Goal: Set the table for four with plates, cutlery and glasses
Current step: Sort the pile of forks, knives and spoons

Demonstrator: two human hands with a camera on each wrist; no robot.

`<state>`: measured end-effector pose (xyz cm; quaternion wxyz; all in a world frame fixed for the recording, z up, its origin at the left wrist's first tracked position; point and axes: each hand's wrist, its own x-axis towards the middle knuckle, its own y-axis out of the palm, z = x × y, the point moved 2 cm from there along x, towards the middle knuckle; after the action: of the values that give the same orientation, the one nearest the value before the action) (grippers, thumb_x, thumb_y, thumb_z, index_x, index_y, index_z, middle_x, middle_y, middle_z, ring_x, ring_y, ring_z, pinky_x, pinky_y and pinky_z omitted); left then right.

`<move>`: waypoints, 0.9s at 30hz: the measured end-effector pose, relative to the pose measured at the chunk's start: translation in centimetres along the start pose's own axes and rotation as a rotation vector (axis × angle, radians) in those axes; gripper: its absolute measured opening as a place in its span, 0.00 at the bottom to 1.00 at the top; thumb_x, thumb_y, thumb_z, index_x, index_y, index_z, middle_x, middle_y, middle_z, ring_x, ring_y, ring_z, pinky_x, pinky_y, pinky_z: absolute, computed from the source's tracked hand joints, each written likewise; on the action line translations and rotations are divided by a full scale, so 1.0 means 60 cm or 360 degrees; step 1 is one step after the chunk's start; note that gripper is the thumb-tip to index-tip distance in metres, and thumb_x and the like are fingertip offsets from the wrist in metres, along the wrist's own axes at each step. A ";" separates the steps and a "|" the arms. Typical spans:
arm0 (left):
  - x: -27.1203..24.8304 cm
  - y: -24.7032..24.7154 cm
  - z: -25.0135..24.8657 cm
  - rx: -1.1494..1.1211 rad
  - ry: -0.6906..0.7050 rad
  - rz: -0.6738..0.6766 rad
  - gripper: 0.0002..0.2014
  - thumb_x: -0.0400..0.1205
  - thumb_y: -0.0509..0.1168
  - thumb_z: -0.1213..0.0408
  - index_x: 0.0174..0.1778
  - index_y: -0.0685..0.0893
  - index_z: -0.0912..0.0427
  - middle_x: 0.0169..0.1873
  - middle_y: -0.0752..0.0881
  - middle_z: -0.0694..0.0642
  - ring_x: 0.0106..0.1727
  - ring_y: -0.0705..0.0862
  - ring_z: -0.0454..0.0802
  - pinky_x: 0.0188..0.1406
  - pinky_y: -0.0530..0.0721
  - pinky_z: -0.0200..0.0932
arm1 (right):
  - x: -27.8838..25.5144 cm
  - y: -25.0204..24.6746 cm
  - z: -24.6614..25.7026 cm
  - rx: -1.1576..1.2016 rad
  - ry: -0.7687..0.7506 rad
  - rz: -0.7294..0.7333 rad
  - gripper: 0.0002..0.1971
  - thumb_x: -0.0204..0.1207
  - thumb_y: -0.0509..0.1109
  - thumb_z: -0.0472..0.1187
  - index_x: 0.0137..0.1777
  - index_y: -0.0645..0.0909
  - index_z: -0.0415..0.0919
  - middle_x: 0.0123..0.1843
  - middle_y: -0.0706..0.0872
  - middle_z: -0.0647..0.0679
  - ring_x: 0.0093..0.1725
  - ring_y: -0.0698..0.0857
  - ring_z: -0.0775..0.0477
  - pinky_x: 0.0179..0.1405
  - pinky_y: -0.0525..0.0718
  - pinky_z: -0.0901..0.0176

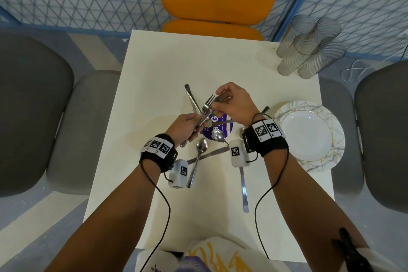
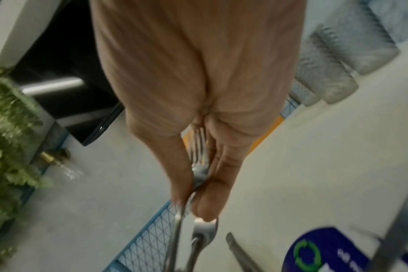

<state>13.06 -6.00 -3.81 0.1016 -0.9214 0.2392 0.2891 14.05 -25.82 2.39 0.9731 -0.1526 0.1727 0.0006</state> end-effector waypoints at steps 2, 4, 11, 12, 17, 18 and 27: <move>-0.003 0.005 -0.001 -0.0062 0.0017 0.0007 0.20 0.94 0.55 0.59 0.40 0.88 0.55 0.33 0.80 0.57 0.27 0.74 0.53 0.30 0.68 0.48 | 0.000 0.007 -0.005 0.0121 0.0025 -0.0108 0.08 0.79 0.73 0.30 0.56 0.81 0.36 0.42 0.92 0.37 0.37 0.93 0.36 0.44 0.93 0.43; -0.006 0.007 -0.005 -0.0102 0.0029 0.0010 0.22 0.94 0.54 0.62 0.40 0.88 0.56 0.34 0.82 0.60 0.27 0.77 0.55 0.30 0.73 0.47 | -0.002 0.013 -0.012 0.0186 0.0004 -0.0228 0.04 0.82 0.70 0.29 0.54 0.83 0.34 0.43 0.91 0.37 0.37 0.93 0.35 0.43 0.93 0.41; -0.009 0.023 -0.029 -0.0343 0.0059 0.0083 0.17 0.94 0.51 0.66 0.50 0.82 0.68 0.33 0.83 0.60 0.26 0.78 0.57 0.28 0.80 0.46 | -0.023 0.038 -0.006 0.0222 -0.0035 -0.0440 0.12 0.76 0.76 0.29 0.57 0.83 0.39 0.44 0.89 0.38 0.30 0.92 0.43 0.33 0.91 0.55; -0.008 0.026 -0.031 -0.0387 0.0047 0.0089 0.16 0.94 0.50 0.66 0.51 0.81 0.67 0.33 0.82 0.59 0.25 0.77 0.56 0.27 0.78 0.46 | -0.024 0.042 -0.008 0.0243 -0.0024 -0.0483 0.16 0.75 0.77 0.30 0.60 0.80 0.40 0.44 0.88 0.39 0.29 0.91 0.43 0.31 0.91 0.56; -0.007 0.037 -0.031 -0.0497 -0.0056 0.0094 0.15 0.92 0.52 0.62 0.48 0.81 0.61 0.30 0.78 0.54 0.25 0.69 0.50 0.25 0.67 0.43 | -0.019 0.044 -0.016 0.0258 0.0049 -0.0539 0.21 0.73 0.81 0.33 0.63 0.80 0.42 0.46 0.89 0.43 0.27 0.90 0.49 0.31 0.90 0.56; -0.007 0.038 -0.030 -0.0499 -0.0065 0.0091 0.14 0.92 0.52 0.61 0.48 0.81 0.61 0.30 0.78 0.53 0.25 0.69 0.50 0.25 0.66 0.43 | -0.017 0.042 -0.017 0.0226 0.0059 -0.0509 0.16 0.73 0.81 0.34 0.60 0.84 0.41 0.45 0.90 0.45 0.27 0.90 0.50 0.32 0.90 0.56; -0.007 0.060 -0.038 -0.0387 0.0006 0.0103 0.17 0.93 0.51 0.62 0.44 0.80 0.60 0.29 0.75 0.54 0.25 0.71 0.52 0.26 0.70 0.45 | -0.004 0.009 -0.033 0.0057 0.0075 -0.0338 0.09 0.75 0.80 0.38 0.52 0.87 0.36 0.40 0.93 0.44 0.35 0.92 0.51 0.38 0.91 0.60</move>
<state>12.05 -9.67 -1.89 -0.0207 -0.9192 0.2321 0.3173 13.13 -25.90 0.55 0.9659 -0.1527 0.1785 -0.1092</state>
